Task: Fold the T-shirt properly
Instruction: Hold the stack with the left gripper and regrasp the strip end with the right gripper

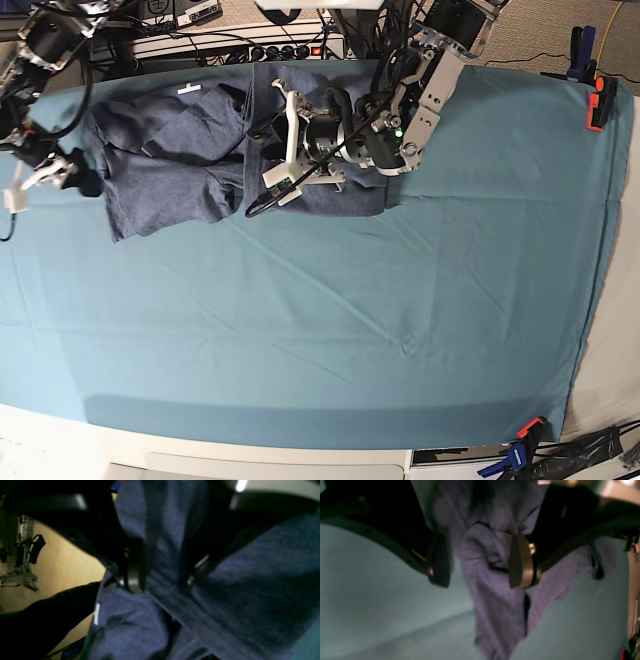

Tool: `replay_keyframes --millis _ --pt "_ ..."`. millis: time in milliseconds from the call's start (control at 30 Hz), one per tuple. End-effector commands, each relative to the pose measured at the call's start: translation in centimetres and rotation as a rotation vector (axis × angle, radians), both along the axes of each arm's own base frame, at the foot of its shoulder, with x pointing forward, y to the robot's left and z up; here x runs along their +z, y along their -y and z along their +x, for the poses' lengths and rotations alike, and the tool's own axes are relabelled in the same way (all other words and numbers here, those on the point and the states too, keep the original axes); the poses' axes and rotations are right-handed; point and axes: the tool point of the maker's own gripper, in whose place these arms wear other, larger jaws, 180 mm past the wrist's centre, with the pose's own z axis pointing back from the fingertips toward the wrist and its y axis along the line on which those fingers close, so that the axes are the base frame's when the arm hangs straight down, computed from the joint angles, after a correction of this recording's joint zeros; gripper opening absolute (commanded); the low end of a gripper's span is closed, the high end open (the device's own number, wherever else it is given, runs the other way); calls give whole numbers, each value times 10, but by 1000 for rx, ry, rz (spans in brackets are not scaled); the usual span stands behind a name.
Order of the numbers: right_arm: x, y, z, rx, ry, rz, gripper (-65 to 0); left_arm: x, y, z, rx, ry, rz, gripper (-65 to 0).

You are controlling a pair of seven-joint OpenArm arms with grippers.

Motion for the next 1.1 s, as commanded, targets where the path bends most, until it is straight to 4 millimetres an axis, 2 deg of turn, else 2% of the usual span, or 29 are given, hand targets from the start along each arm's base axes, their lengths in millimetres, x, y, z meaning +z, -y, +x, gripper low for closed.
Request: replay_keyframes --millis 0,133,367,733,1067 --pt "16 7 8 7 51 -24 -268 14 6 6 7 25 -49 -409" --pt "6 5 3 14 13 -42 -268 14 6 6 6 25 -49 -409" --pt "5 4 2 26 -1 -49 -268 15 7 6 7 25 -51 -409" --pt "-18 -43 7 208 -81 -41 -268 17 7 10 7 37 -51 -409" --pt "-19 -44 7 222 -90 -47 -268 17 6 10 6 36 -49 -409"
